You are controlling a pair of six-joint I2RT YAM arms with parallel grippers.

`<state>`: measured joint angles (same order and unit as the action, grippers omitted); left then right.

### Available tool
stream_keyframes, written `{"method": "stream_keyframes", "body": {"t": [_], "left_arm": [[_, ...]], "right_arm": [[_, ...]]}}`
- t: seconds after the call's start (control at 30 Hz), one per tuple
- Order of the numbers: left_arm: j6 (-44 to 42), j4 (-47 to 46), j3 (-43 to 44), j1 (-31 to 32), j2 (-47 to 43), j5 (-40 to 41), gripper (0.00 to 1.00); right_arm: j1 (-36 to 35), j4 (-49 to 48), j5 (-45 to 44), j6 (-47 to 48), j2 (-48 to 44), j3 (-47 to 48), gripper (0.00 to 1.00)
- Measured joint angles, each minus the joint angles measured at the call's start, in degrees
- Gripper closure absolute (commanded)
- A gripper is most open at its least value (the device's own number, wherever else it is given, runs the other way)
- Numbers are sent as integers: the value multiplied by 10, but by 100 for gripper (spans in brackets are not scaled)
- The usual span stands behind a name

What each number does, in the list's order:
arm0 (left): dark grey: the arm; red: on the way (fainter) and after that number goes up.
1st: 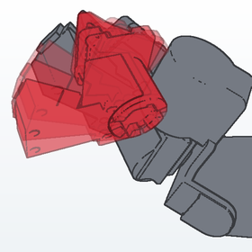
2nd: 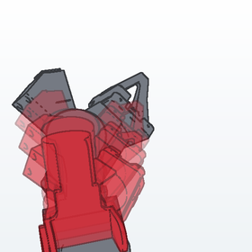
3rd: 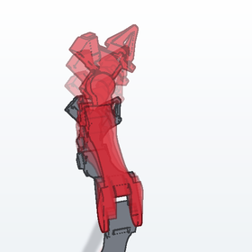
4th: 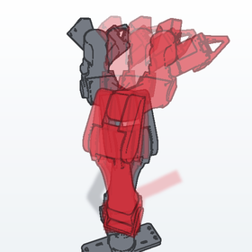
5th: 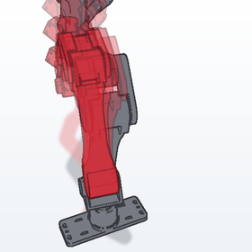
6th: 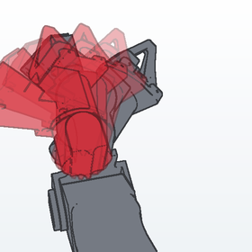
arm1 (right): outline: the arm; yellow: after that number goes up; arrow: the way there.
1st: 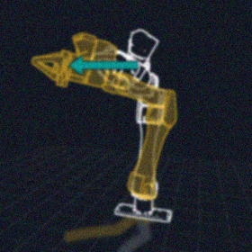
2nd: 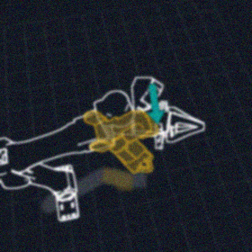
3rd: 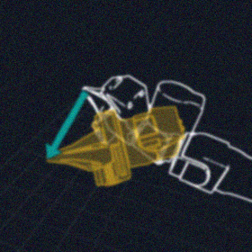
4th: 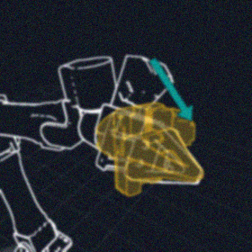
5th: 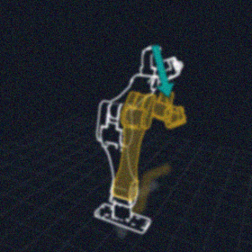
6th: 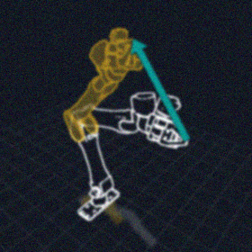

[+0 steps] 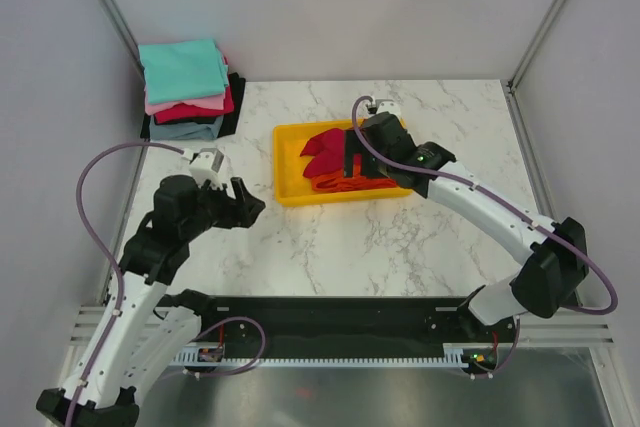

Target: Fold and stack the t-shirts

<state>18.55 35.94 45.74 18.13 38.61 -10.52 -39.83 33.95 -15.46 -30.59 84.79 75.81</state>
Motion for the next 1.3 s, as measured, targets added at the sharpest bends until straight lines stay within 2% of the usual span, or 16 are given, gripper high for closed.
{"method": "stream_keyframes", "body": {"t": [0.2,0.3,0.37,0.47,0.63,0.77,1.03,1.3], "left_arm": [[0,0,0,0,-61,29,20],[0,-2,-2,0,-109,29,18],[0,-11,-14,0,-160,29,11],[0,-21,-24,0,-228,29,11],[0,-35,-30,0,-224,29,11],[0,-32,-30,0,-200,30,11],[0,-31,-31,0,-196,30,12],[0,-31,-31,0,-196,30,12]], "right_arm": [[1,0,-17,5,-27,-5,2],[2,-9,-36,7,-53,-12,2],[2,-27,-41,12,-88,-38,2],[2,-52,-52,17,-160,-83,2],[3,-83,-65,20,-194,-93,2],[7,-77,-66,26,-137,-73,2],[50,-43,-50,55,87,72,5],[78,-28,-31,73,225,157,10]]}}
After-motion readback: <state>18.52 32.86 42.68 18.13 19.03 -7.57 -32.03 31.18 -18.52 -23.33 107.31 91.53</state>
